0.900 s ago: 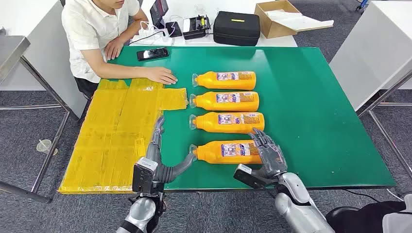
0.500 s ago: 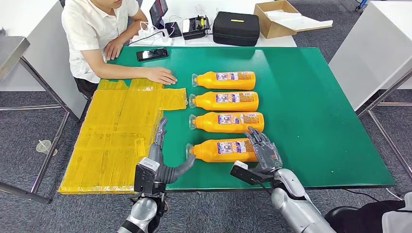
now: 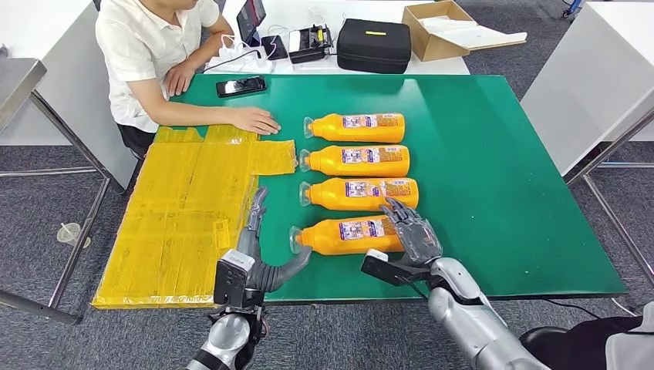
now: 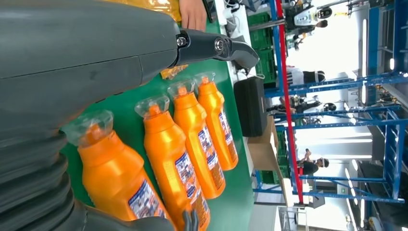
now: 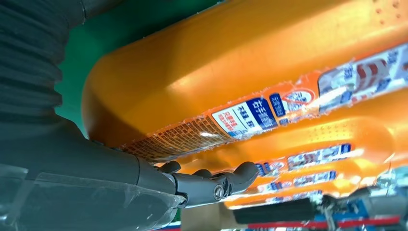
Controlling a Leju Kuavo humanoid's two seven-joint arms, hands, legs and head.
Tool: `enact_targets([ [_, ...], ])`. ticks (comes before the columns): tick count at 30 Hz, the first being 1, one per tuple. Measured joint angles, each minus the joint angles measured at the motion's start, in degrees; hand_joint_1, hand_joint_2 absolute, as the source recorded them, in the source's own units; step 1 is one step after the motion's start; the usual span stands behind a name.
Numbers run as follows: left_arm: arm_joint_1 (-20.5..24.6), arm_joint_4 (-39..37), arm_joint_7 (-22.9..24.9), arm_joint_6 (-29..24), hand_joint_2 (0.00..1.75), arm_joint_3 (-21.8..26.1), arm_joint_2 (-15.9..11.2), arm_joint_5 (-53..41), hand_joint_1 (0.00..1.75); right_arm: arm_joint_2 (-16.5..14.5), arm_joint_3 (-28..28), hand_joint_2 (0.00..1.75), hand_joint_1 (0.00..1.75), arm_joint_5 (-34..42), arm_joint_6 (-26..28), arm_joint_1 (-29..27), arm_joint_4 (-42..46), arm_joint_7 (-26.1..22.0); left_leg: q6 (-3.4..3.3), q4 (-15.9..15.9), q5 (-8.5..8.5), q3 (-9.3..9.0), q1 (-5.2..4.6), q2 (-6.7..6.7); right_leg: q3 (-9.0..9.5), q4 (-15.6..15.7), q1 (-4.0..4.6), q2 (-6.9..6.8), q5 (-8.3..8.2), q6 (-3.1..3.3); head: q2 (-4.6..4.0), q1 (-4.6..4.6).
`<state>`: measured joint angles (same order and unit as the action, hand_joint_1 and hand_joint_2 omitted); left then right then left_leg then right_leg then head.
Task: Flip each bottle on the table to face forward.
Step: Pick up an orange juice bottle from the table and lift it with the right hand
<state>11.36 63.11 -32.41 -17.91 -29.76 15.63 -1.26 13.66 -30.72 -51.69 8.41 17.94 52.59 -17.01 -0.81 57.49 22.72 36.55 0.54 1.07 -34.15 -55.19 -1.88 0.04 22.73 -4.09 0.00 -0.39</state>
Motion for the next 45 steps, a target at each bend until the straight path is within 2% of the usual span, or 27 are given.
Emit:
enact_targets([
  [7,0.1,0.0,0.2,-0.7,1.75,-0.1,0.1,-0.6,0.0,2.2,-4.3,1.75,0.0,1.2,-5.6,2.8,0.9,1.7,-0.01,0.0,-0.02,-0.03,0.0,-0.01,0.05,0.0,0.0,0.0,-0.03,-0.02,0.0,0.0],
  [8,0.1,0.0,0.2,-0.7,1.75,-0.2,0.1,-0.6,0.0,2.6,-5.0,1.75,0.11,1.8,-6.5,3.1,1.3,1.9,-0.01,0.0,-0.02,-0.04,0.0,-0.01,0.05,0.0,0.0,0.0,-0.03,-0.03,0.0,0.0],
  [9,0.1,0.0,0.2,-0.8,1.75,-0.2,0.1,-0.6,0.0,3.0,-5.6,1.75,0.48,2.5,-7.3,3.3,1.7,2.1,-0.01,0.0,-0.02,-0.04,0.0,-0.01,0.05,0.0,0.0,-0.01,-0.03,-0.03,0.0,0.0],
  [11,0.2,0.0,0.2,-0.9,1.75,-0.3,0.1,-0.6,0.0,3.9,-6.7,1.75,1.36,4.3,-9.2,3.7,2.3,2.7,-0.01,0.0,-0.02,-0.04,0.0,0.0,0.04,0.0,0.0,0.0,-0.03,-0.03,0.0,-0.01],
  [12,0.2,0.0,0.2,-0.9,1.75,-0.3,0.1,-0.6,0.0,4.4,-7.3,1.75,1.68,5.4,-10.5,4.0,2.4,3.0,-0.01,0.0,-0.01,-0.04,0.0,0.0,0.04,0.0,0.0,0.0,-0.02,-0.03,0.0,-0.01],
  [13,0.2,0.0,0.2,-0.9,1.75,-0.3,0.1,-0.6,0.0,5.0,-7.8,1.75,1.75,6.4,-11.8,4.3,2.5,3.3,-0.01,0.0,-0.01,-0.04,0.0,0.0,0.04,0.0,0.0,-0.01,-0.02,-0.03,0.0,-0.01],
  [16,0.4,-0.1,0.1,-0.7,1.75,-0.5,0.1,-0.5,0.0,6.9,-9.3,1.75,1.75,8.7,-14.6,5.2,2.5,3.5,-0.01,0.0,-0.01,-0.05,0.0,0.05,0.06,0.0,0.0,-0.02,-0.02,-0.03,0.0,0.0],
  [22,0.8,-0.4,-0.2,-0.9,1.75,-1.1,0.1,-0.3,0.0,8.8,-11.1,1.75,1.75,10.8,-14.9,5.8,2.4,3.5,-0.02,0.0,-0.01,-0.14,0.0,0.1,0.15,0.0,0.0,-0.03,-0.01,-0.03,0.0,-0.01],
  [34,1.0,-0.4,-0.7,-1.3,1.75,-1.6,0.1,-0.3,0.0,9.6,-11.5,1.75,1.75,13.4,-13.5,4.6,3.0,3.4,-0.01,0.0,-0.01,-0.24,0.0,0.1,0.24,0.0,0.0,-0.03,0.0,-0.02,0.0,-0.01],
  [38,1.0,-0.4,-1.0,-1.7,1.75,-1.7,0.2,-0.2,0.0,8.9,-10.2,1.75,1.75,16.2,-10.2,2.4,4.0,0.6,-0.01,0.0,0.0,-0.23,0.0,0.09,0.27,0.0,0.01,-0.03,0.0,-0.02,0.0,0.01],
  [42,0.9,-0.2,-2.1,-2.3,1.75,-1.6,0.2,0.7,0.0,6.2,-6.1,1.75,1.75,18.9,-6.1,-2.1,6.6,-2.9,0.0,0.0,0.03,-0.2,0.01,0.08,0.22,0.0,0.02,-0.02,0.0,-0.02,0.0,-0.02],
  [45,0.8,0.1,-2.3,-2.5,1.75,-1.6,0.2,0.8,0.0,4.7,-4.0,1.75,1.75,19.2,-5.5,-4.2,8.1,-3.3,0.01,0.0,0.04,-0.18,0.02,0.09,0.19,0.0,0.03,-0.02,0.02,-0.01,0.0,-0.02],
])
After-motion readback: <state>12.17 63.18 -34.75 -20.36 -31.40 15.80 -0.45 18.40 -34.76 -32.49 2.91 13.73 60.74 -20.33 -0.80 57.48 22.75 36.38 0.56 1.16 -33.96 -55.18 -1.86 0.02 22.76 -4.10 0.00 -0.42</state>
